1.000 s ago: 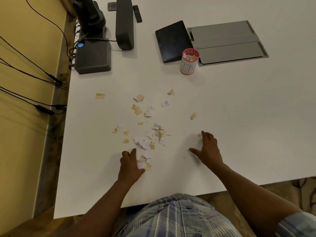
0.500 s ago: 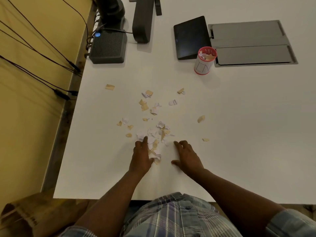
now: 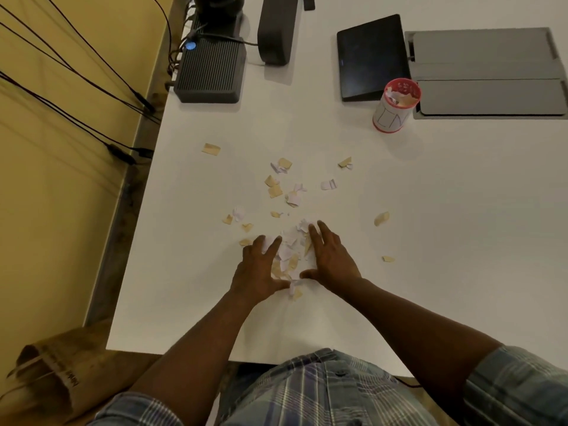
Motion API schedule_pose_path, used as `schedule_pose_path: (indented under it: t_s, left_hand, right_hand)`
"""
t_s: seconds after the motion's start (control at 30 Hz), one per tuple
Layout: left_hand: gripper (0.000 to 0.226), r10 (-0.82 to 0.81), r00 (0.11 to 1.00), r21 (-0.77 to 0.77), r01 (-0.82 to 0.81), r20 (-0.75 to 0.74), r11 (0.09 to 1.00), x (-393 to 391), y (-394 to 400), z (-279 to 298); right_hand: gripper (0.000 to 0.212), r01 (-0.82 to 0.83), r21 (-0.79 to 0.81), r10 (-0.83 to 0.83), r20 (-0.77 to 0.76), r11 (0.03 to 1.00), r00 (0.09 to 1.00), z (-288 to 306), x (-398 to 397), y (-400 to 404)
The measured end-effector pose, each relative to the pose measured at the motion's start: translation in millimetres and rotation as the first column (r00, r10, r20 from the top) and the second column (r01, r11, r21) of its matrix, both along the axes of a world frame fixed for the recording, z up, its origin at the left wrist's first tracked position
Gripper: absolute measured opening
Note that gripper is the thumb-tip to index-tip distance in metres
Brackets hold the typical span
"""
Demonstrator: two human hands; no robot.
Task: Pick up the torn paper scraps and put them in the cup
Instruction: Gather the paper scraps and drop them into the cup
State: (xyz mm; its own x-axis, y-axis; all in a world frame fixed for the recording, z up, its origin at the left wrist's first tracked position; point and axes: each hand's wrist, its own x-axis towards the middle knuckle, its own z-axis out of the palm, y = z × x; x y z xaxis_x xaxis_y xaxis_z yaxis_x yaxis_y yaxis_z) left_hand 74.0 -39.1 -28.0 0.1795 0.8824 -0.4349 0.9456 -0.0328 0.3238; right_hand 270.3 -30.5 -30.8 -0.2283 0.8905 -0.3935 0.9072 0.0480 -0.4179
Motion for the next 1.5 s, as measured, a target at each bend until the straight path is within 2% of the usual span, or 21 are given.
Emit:
schedule_pose_path:
  t_s: [0.07,0.13,0.2,0.27,0.33,0.57,0.7,0.83,0.97,1.1,1.2,1.33,1.5]
  left_hand:
    - [0.107,-0.042,0.999,-0.001,0.042,-0.018,0.999,6,2,0]
    - [0.095,-0.098,0.995,0.02,0.098,-0.029,0.995,12,3,-1]
    - [0.071,-0.1,0.995,0.049,0.1,0.006,0.994,15,3,-2]
    - [0.047,-0.039,0.995,0.06,0.033,0.097,0.998,14,5,-3]
    - [0.033,0.011,0.984,0.069,-0.024,0.18,0.997,11,8,-5]
    - [0.03,0.104,0.957,0.076,-0.129,0.27,0.989,6,32,-9]
    - [0.031,0.045,0.966,0.13,-0.08,0.253,0.988,8,50,-8]
    - [0.027,0.063,0.964,0.139,-0.101,0.257,0.985,16,68,-5]
    - [0.021,0.125,0.959,0.117,-0.159,0.256,0.98,24,86,0]
    - [0.005,0.207,0.943,0.062,-0.23,0.26,0.971,29,103,3]
    - [0.005,0.251,0.914,0.016,-0.27,0.319,0.963,27,116,3]
    - [0.007,0.366,0.857,-0.077,-0.364,0.363,0.928,23,131,5]
    - [0.008,0.38,0.837,-0.04,-0.397,0.393,0.917,25,148,13]
  right_hand:
    - [0.113,-0.059,-0.005,0.059,0.013,0.998,0.998,0,-3,5]
    - [0.103,-0.133,0.006,0.133,0.015,0.991,0.991,0,-7,8]
    - [0.082,-0.213,0.035,0.212,0.017,0.976,0.977,1,-10,8]
    - [0.056,-0.277,0.083,0.276,0.022,0.957,0.961,2,-10,7]
    - [0.038,-0.314,0.107,0.313,0.03,0.943,0.949,5,-9,8]
    - [0.019,-0.313,0.106,0.309,0.049,0.944,0.95,11,-9,25]
    - [0.014,-0.232,0.131,0.228,0.044,0.964,0.973,8,-4,41]
    - [0.011,-0.122,0.141,0.121,0.02,0.982,0.992,4,-6,53]
    - [0.014,0.111,0.082,-0.101,-0.122,0.99,0.987,0,-8,65]
    - [0.013,0.398,-0.07,-0.402,-0.263,0.915,0.877,2,-1,79]
    - [0.007,0.525,-0.181,-0.555,-0.299,0.832,0.776,4,9,90]
    - [0.013,0.625,-0.241,-0.667,-0.354,0.742,0.656,9,24,106]
    - [0.008,0.707,-0.195,-0.713,-0.403,0.68,0.574,13,39,136]
